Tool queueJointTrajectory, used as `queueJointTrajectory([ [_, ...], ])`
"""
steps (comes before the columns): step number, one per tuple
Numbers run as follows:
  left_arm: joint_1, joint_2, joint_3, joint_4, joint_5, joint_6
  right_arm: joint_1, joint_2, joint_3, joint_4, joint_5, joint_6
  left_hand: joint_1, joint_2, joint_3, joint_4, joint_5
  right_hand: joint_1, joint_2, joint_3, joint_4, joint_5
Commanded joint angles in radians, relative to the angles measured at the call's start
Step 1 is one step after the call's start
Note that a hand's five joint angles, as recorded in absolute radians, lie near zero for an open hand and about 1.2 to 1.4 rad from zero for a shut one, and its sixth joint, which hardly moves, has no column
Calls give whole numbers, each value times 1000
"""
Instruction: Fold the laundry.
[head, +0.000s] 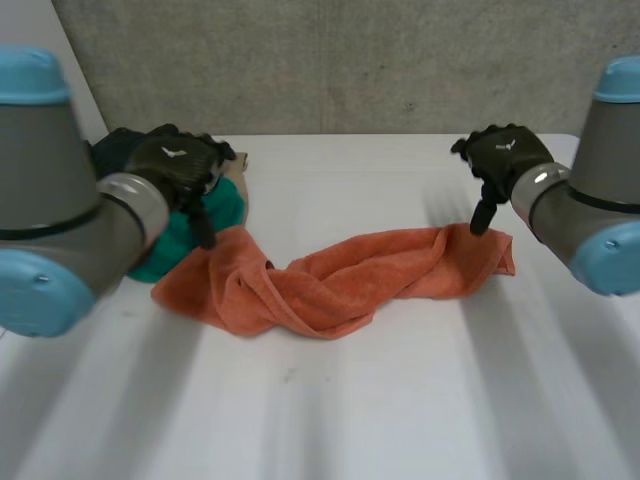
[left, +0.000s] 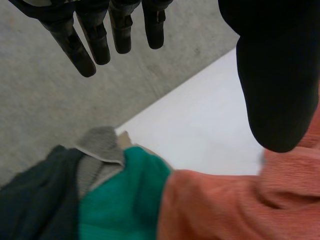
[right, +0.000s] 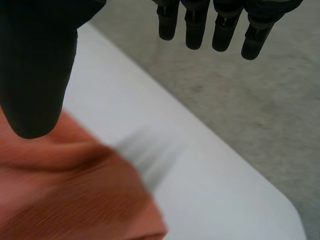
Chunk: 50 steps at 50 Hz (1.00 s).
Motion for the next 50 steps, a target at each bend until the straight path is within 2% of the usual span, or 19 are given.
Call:
queueJointTrajectory([
  [1, 151, -16, -20, 49, 226, 178, 21, -108, 216, 110, -74, -157, 141, 143, 142, 150, 129, 170, 189, 187, 188, 176],
  [3, 174, -61, 1, 40, 296, 249, 31, -103, 251, 125, -77, -171, 173, 175, 174, 182, 161, 304, 324, 321, 322, 311],
  [6, 174, -117, 26, 23, 352, 303, 37, -89, 279, 119, -79, -168, 191, 193, 192, 200, 179, 449, 468, 465, 466, 455],
  [10, 151, -227, 85, -3, 416, 367, 41, -42, 291, 55, -89, -160, 211, 213, 212, 220, 200, 464, 483, 480, 481, 470],
  [14, 120, -299, 121, -4, 435, 393, 51, 13, 292, -43, -91, -157, 270, 272, 271, 279, 258, 464, 483, 480, 481, 470],
  [18, 93, -339, 142, -10, 435, 421, 54, 52, 289, -117, -91, -163, 375, 377, 376, 384, 364, 464, 483, 480, 481, 470],
  [29, 43, -385, 141, -23, 433, 441, 58, 129, 277, -261, -83, -178, 493, 495, 494, 502, 481, 493, 512, 510, 511, 499],
  [33, 30, -398, 144, -23, 432, 444, 60, 161, 262, -308, -79, -182, 742, 744, 743, 751, 730, 607, 627, 624, 625, 614],
  [34, 28, -398, 147, -21, 429, 439, 60, 173, 253, -317, -79, -183, 955, 957, 956, 964, 943, 721, 741, 738, 739, 727],
  [36, 25, -393, 152, -20, 424, 436, 55, 181, 245, -326, -77, -183, 1147, 1149, 1148, 1156, 1135, 833, 853, 850, 851, 839],
  [37, 25, -390, 153, -21, 420, 432, 54, 182, 240, -326, -76, -183, 1185, 1187, 1186, 1194, 1174, 938, 958, 955, 956, 945],
  [38, 23, -378, 158, -23, 411, 423, 49, 178, 236, -326, -70, -177, 1185, 1188, 1187, 1195, 1174, 1169, 1189, 1186, 1187, 1176],
  [41, 22, -340, 158, -30, 386, 401, 40, 156, 231, -320, -54, -168, 1185, 1188, 1187, 1195, 1174, 1172, 1191, 1188, 1189, 1178],
  [46, 34, -189, 141, -43, 300, 301, -12, 26, 225, -227, -59, -96, 1185, 1188, 1187, 1195, 1174, 1172, 1191, 1188, 1189, 1178],
  [50, 63, -51, 98, -46, 240, 202, -67, -65, 185, -58, -129, -68, 1185, 1188, 1187, 1195, 1174, 1172, 1191, 1188, 1189, 1178],
])
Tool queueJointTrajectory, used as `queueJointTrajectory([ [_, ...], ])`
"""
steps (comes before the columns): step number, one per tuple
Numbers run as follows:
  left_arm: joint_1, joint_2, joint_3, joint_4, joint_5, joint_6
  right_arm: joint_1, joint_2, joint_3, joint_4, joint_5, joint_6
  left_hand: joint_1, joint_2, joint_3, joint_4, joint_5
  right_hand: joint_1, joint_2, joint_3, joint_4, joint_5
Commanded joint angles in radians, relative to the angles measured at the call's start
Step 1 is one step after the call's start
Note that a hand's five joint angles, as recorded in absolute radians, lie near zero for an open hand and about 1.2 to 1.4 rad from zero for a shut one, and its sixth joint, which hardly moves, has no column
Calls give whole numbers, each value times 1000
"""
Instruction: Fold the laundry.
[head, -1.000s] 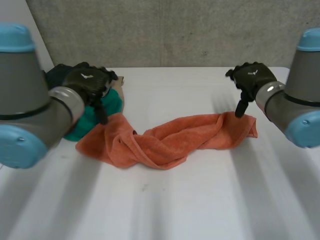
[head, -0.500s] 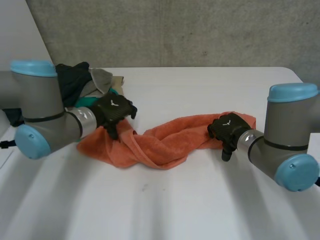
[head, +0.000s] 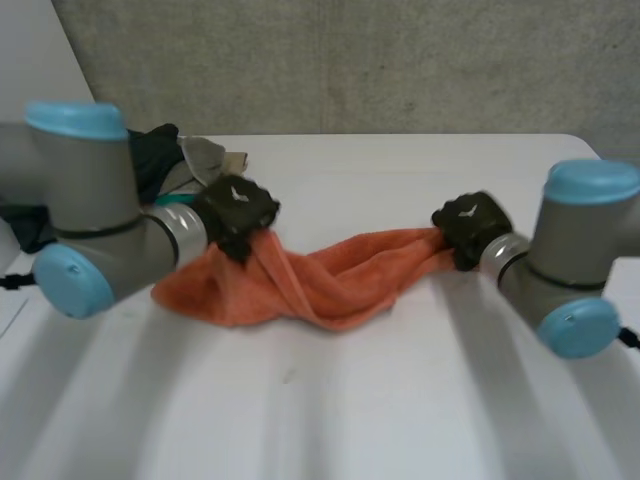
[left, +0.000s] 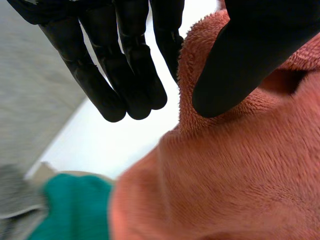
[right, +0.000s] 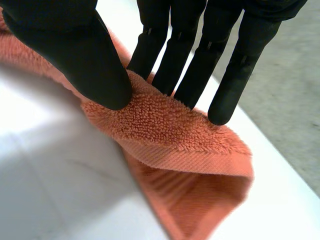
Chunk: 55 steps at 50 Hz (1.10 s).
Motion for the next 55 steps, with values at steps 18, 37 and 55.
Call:
queueJointTrajectory([
  [18, 32, 133, -59, -15, -189, -150, -133, -49, -405, 845, -155, -82, 288, 205, 213, 203, 244, 270, 224, 214, 204, 236],
  [37, -65, 153, 383, 544, -460, -310, -162, -98, -655, 8, -30, 420, 288, 205, 213, 203, 244, 270, 224, 214, 204, 236],
  [55, -168, 130, -236, 425, -503, -356, -251, 74, -620, 570, -355, 177, 288, 205, 213, 203, 244, 270, 224, 214, 204, 236],
])
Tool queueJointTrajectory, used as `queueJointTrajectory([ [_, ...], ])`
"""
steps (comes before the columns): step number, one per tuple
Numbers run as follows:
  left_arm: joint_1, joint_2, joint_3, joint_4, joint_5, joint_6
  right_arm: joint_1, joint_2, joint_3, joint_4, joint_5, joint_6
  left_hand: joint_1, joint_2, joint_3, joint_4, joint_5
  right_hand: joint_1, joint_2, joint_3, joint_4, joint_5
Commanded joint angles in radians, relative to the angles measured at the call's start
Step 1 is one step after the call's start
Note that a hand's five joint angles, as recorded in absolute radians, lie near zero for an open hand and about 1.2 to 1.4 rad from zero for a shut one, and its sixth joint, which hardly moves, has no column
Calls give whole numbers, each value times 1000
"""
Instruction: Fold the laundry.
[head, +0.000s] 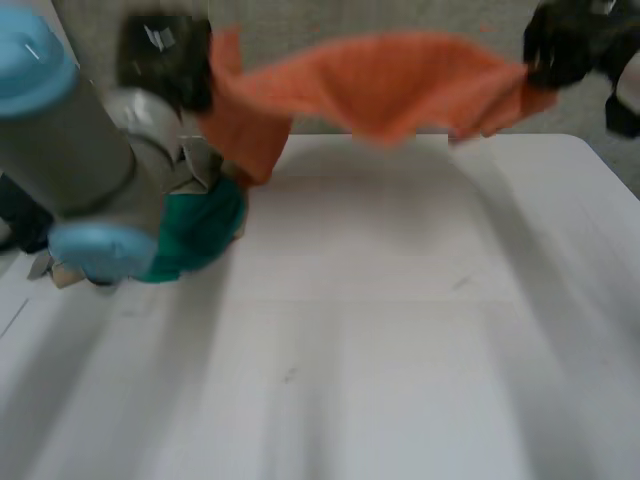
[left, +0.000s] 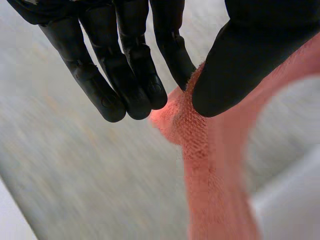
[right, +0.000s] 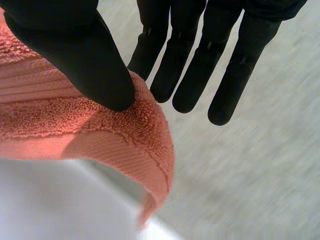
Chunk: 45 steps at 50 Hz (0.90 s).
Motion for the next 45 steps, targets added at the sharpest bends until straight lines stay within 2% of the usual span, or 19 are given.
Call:
queueJointTrajectory([
  [1, -59, -85, -201, -22, -7, -40, -14, 146, 36, 223, -65, -235, 277, 201, 208, 202, 244, 270, 224, 210, 203, 225],
  [7, -106, -219, -193, -82, -42, -101, 3, 291, 44, 271, 1, -441, 257, 181, 188, 182, 224, 270, 224, 210, 203, 225],
  [9, -117, -234, -176, -108, -50, -116, 8, 311, 41, 263, 30, -453, 91, 15, 22, 15, 58, 270, 224, 210, 203, 225],
  [10, -126, -240, -161, -145, -56, -129, 8, 320, 41, 248, 57, -449, -122, -198, -191, -198, -155, 270, 224, 210, 203, 225],
  [13, -129, -239, -132, -221, -62, -140, 12, 323, 49, 198, 87, -416, -323, -400, -392, -399, -356, 270, 224, 210, 203, 225],
  [16, -123, -217, -112, -269, -58, -141, 23, 308, 67, 171, 105, -393, -517, -593, -586, -593, -550, -345, -391, -405, -412, -390],
  [17, -116, -199, -103, -292, -50, -135, 28, 288, 88, 164, 114, -381, -646, -722, -715, -721, -679, -733, -779, -794, -801, -779],
  [18, -111, -188, -99, -300, -44, -129, 29, 276, 101, 162, 116, -380, -688, -764, -757, -763, -721, -952, -998, -1012, -1019, -997],
  [24, -42, -109, -93, -314, 28, -48, 41, 139, 227, 165, 105, -386, -803, -879, -872, -878, -836, -952, -998, -1012, -1019, -997],
  [29, 54, -69, -87, -302, 141, 108, 58, -38, 449, 156, 70, -459, -820, -896, -889, -896, -853, -952, -998, -1012, -1019, -997],
  [36, 147, -98, -84, -302, 296, 322, 61, -197, 720, 147, 55, -594, -803, -879, -872, -878, -836, -925, -971, -985, -992, -971],
  [37, 166, -113, -84, -300, 347, 368, 66, -221, 780, 127, 53, -611, -803, -879, -872, -878, -836, -899, -945, -959, -966, -944],
  [41, 190, -160, -69, -297, 459, 448, 78, -249, 927, 6, 55, -622, -785, -861, -854, -861, -818, -829, -875, -889, -896, -874],
  [45, 185, -222, -17, -301, 514, 500, 87, -249, 1039, -173, 62, -622, -762, -838, -831, -837, -795, -688, -734, -748, -755, -733],
])
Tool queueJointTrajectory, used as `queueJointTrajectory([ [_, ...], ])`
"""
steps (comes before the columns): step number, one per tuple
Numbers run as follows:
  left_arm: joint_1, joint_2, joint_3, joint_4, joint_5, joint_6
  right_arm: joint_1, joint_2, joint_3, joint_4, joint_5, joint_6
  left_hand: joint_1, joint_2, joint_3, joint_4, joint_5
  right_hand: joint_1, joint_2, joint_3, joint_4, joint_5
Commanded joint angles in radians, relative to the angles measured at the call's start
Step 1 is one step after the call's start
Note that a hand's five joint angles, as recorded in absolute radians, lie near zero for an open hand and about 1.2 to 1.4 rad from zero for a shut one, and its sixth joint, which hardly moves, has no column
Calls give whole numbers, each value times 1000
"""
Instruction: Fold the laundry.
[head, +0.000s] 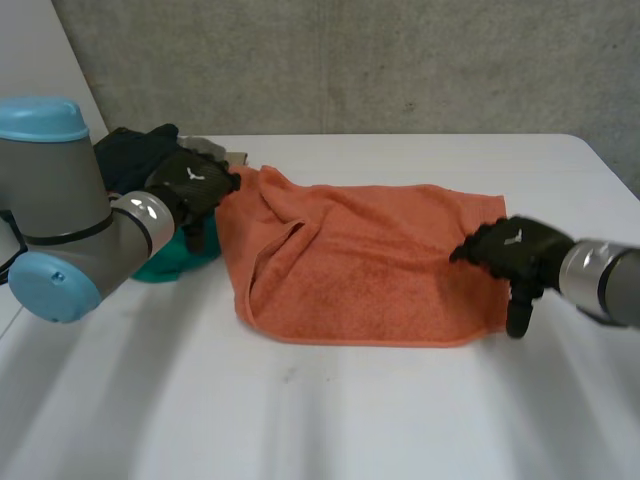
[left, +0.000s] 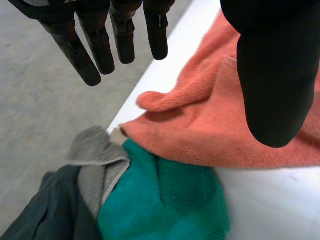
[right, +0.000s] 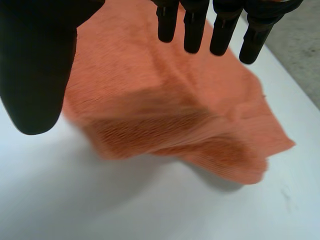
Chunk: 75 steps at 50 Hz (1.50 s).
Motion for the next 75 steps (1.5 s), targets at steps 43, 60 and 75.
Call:
queueJointTrajectory([
  [43, -64, -325, 381, -116, 138, 266, -7, 0, 300, -593, 23, 85, 150, 163, 164, 166, 176, 1150, 1160, 1155, 1155, 1146],
  [60, -48, -396, 398, -167, 216, 379, -17, 14, 283, -576, 19, 82, 153, 166, 167, 169, 178, 1150, 1160, 1155, 1155, 1146],
  [75, -64, -417, 433, -180, 137, 406, -49, 0, 256, -532, 19, 106, 1078, 1090, 1091, 1094, 1103, 1150, 1160, 1155, 1155, 1146],
])
